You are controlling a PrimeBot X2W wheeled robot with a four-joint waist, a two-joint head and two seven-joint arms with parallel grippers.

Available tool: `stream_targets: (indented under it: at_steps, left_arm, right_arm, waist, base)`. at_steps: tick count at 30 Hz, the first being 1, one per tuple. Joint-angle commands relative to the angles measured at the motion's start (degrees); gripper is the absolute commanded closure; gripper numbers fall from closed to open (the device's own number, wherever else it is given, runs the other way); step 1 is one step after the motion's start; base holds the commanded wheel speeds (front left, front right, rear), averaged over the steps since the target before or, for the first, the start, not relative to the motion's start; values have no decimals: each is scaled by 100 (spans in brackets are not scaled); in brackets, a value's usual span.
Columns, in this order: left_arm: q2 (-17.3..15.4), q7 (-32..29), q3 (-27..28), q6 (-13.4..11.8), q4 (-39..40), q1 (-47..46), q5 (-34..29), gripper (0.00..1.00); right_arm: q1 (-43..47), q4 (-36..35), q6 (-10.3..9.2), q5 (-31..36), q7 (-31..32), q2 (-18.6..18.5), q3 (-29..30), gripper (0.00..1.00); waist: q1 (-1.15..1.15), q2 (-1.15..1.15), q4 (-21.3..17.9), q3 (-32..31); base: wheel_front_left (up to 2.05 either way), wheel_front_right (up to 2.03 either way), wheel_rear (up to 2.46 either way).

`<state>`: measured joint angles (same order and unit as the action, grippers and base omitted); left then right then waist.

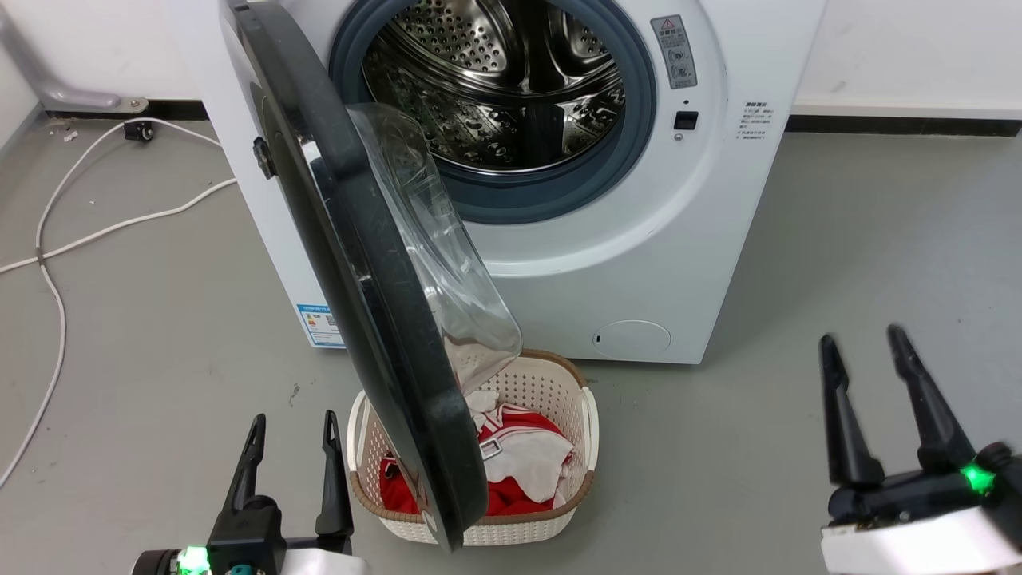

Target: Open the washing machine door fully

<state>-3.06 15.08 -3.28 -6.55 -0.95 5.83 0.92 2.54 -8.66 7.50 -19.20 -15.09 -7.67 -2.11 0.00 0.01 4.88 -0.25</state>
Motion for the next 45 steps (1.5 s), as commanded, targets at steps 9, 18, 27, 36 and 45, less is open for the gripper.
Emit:
stream_targets:
  at_steps: [9, 18, 27, 36, 45]
  left_arm:
    - [0, 14, -62, -18, 71, 36, 10, 0]
    - [7, 14, -13, -13, 21, -50, 51, 0]
    - [13, 14, 119, -117, 1, -61, 40, 100]
    - [-49, 14, 283, -81, 789, -628, -18, 100]
    - [-106, 13, -179, -18, 2087, -1261, -305, 100]
  right_arm:
    - [603, 507, -3, 1835, -9, 427, 494, 0]
    - [783, 811, -3, 1390, -9, 486, 688, 0]
    - [726, 868, -3, 1277, -10, 488, 575, 0]
    - [661, 834, -3, 1357, -10, 487, 441, 0]
    - [607, 832, -3, 1328, -10, 487, 283, 0]
  waist:
    - [0, -1, 14, 15]
    - [0, -1, 38, 21]
    - [0, -1, 21, 17]
    - [0, -1, 75, 54]
    - [0, -1, 44, 74]
  base:
    - [0, 0, 0]
    - [0, 0, 0]
    - [0, 0, 0]
    - [0, 0, 0]
    - [0, 0, 0]
